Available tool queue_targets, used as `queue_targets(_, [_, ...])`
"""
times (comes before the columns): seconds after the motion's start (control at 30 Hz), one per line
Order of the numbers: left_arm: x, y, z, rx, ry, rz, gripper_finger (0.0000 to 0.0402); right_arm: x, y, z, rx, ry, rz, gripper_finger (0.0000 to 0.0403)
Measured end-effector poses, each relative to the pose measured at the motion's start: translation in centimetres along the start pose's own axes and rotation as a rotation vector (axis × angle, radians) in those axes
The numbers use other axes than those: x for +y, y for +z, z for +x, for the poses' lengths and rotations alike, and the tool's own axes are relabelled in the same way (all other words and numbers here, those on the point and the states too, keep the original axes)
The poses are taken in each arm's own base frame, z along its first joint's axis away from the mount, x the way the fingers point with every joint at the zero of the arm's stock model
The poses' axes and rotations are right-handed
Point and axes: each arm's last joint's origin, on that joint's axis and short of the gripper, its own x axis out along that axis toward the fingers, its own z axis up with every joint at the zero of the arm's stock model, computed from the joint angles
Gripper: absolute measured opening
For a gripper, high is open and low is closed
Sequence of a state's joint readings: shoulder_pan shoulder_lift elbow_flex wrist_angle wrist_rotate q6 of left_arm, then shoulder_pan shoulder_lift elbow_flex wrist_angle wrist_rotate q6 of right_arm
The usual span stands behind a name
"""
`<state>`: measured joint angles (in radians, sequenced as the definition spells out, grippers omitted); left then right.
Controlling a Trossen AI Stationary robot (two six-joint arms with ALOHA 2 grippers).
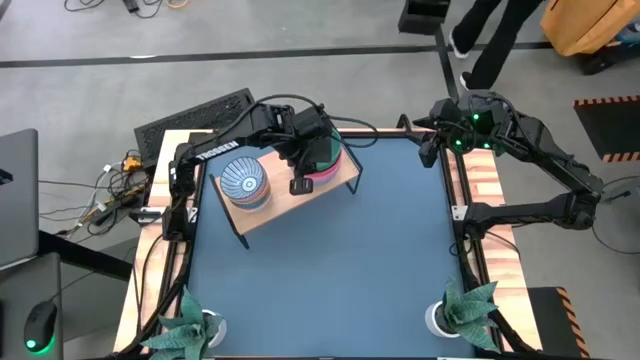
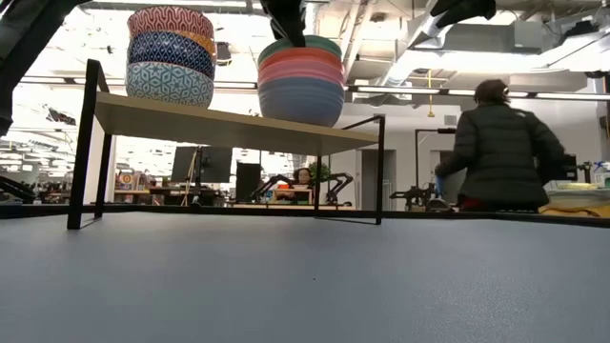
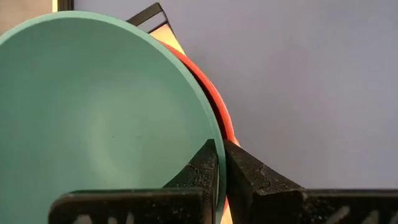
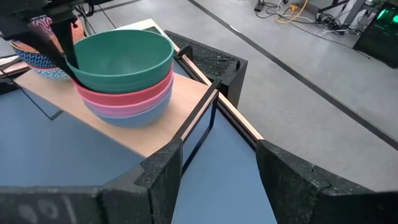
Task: Place and stack bowls onto a shelf
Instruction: Stack the big green bowl on top of the big pink bowl on the shelf
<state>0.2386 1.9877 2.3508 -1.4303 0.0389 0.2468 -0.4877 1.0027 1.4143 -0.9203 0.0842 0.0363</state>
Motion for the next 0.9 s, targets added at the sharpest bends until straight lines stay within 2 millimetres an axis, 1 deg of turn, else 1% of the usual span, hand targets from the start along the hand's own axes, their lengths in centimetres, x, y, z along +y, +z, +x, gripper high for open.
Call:
queue_targets(0.1, [0.0,0.0,0.0,-0.001,-0.003,0.004,0.0019,0.0,0.0,0.0,0.0,0.0,-0.01,0.023])
queue_targets(0.2, [0.0,0.0,0.0,0.0,0.001,0.004,0.0041,0.0,0.0,0.0,0.0,0.0,-0.011,0.023])
queue_targets(0.5, [0.2,0.0,0.0,0.017,0.067,0.004,0.0132,0.0,0.0,0.0,0.003,0.001,-0.011,0.023])
queue_targets(0.63, [0.2,-0.1,-0.1,0.017,0.071,-0.002,0.0167,0.0,0.0,0.0,0.003,0.001,-0.011,0.023])
queue_targets(0.77, [0.2,-0.2,-0.5,0.013,0.073,-0.005,0.0192,0.0,0.0,0.0,0.003,0.001,-0.014,0.023])
queue_targets(0.9, [0.2,-0.3,-1.3,-0.003,0.078,-0.008,0.0205,0.0,0.0,0.0,0.003,0.001,-0.018,0.023])
